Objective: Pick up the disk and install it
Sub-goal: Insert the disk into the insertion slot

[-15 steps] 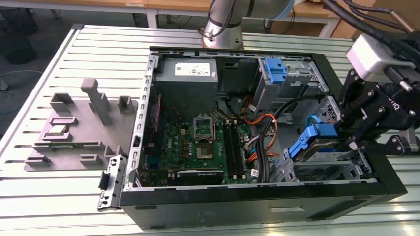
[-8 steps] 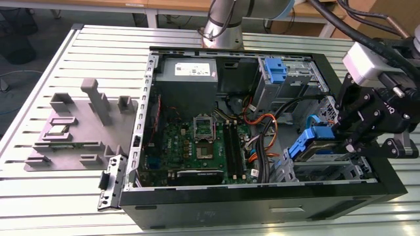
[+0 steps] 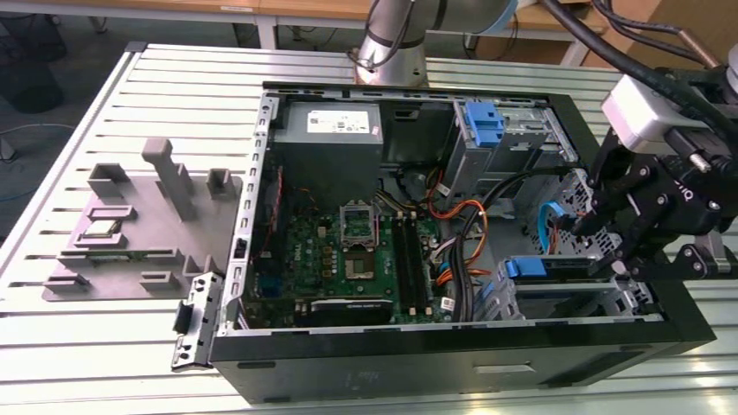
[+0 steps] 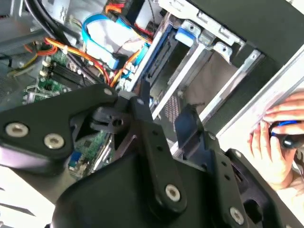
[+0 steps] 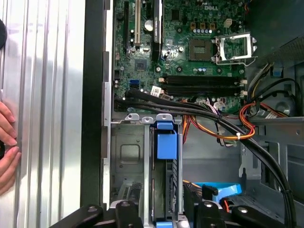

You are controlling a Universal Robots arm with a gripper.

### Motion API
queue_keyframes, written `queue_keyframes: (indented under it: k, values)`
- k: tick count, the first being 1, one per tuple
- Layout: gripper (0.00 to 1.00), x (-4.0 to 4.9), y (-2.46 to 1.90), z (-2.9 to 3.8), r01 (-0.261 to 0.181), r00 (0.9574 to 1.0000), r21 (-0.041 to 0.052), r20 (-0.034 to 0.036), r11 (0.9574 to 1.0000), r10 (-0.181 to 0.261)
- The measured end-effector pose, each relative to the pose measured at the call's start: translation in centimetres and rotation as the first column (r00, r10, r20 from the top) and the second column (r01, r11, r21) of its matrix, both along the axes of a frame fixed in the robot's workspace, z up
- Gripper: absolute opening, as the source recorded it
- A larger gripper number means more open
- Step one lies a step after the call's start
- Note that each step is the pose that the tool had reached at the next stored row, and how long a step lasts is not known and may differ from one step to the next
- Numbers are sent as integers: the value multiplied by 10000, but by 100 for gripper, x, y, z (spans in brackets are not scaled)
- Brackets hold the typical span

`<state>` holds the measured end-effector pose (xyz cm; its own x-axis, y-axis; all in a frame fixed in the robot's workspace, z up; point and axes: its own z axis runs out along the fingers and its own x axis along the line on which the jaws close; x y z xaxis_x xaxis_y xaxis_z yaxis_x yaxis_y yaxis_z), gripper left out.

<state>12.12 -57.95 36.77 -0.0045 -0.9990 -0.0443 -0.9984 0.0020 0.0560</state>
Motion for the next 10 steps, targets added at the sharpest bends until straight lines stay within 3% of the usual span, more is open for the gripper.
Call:
queue_keyframes:
  k: [6, 10]
  values:
    - [48, -8, 21, -31, -4, 10000, -1, 29, 10000, 4]
    - [48, -14, 51, -63, -29, 9999, 30, 96, 10000, 29]
